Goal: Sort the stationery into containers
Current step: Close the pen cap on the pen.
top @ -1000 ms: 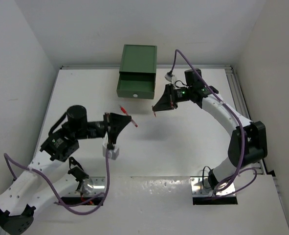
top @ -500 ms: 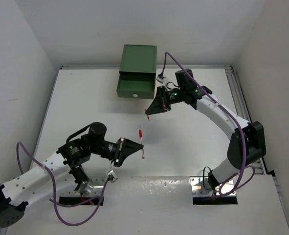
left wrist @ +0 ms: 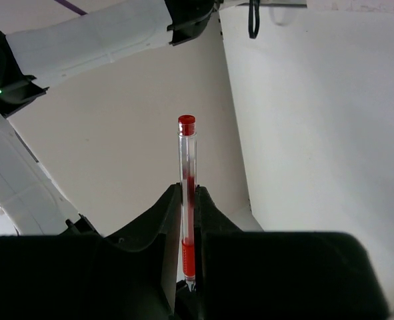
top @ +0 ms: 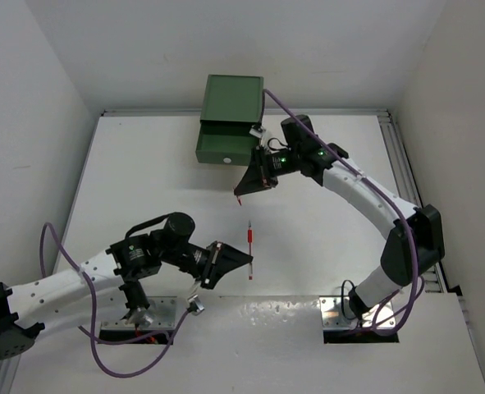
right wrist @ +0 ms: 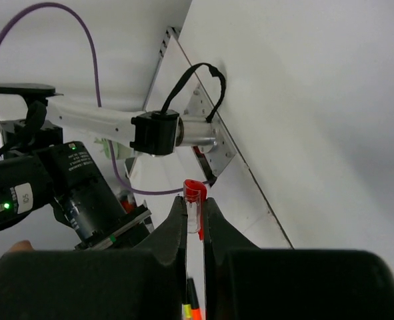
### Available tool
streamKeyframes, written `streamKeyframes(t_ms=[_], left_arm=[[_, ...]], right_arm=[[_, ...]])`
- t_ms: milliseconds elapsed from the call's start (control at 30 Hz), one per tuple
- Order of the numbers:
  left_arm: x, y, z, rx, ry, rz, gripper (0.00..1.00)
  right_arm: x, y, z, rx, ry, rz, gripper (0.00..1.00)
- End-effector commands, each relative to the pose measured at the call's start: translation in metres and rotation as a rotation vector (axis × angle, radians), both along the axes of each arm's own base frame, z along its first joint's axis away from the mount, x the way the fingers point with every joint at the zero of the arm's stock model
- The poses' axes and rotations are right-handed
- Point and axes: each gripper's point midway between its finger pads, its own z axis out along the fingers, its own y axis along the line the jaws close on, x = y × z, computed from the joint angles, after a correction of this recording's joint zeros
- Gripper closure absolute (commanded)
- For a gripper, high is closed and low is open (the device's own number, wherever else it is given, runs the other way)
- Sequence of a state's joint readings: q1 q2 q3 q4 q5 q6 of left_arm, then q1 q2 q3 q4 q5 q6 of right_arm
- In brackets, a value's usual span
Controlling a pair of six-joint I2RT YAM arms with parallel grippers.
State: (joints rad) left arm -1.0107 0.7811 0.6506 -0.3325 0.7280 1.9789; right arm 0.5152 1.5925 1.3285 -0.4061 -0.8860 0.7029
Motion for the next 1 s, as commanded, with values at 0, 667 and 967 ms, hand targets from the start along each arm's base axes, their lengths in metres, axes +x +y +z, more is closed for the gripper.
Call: streamKeyframes(t_ms=[0,667,967], left_arm=[[-0.006,-0.008,0.04,-0.134,-0.397,-0.106,1.0],[0.017,0.001,0.032,-0.049,-0.287,0.058,1.0],[0.022,0.001,0.026,-0.028,-0.244,0.093,1.0]], right_arm=[[-0.002,0.004,0.01,-0.002,-0.063,0.012,1.0],[-0.011,-0.001,0.009,-0.013,-0.091,0.01,1.0],[-0.015,0.0,0.012,-0.004,-0.09,0.023,1.0]])
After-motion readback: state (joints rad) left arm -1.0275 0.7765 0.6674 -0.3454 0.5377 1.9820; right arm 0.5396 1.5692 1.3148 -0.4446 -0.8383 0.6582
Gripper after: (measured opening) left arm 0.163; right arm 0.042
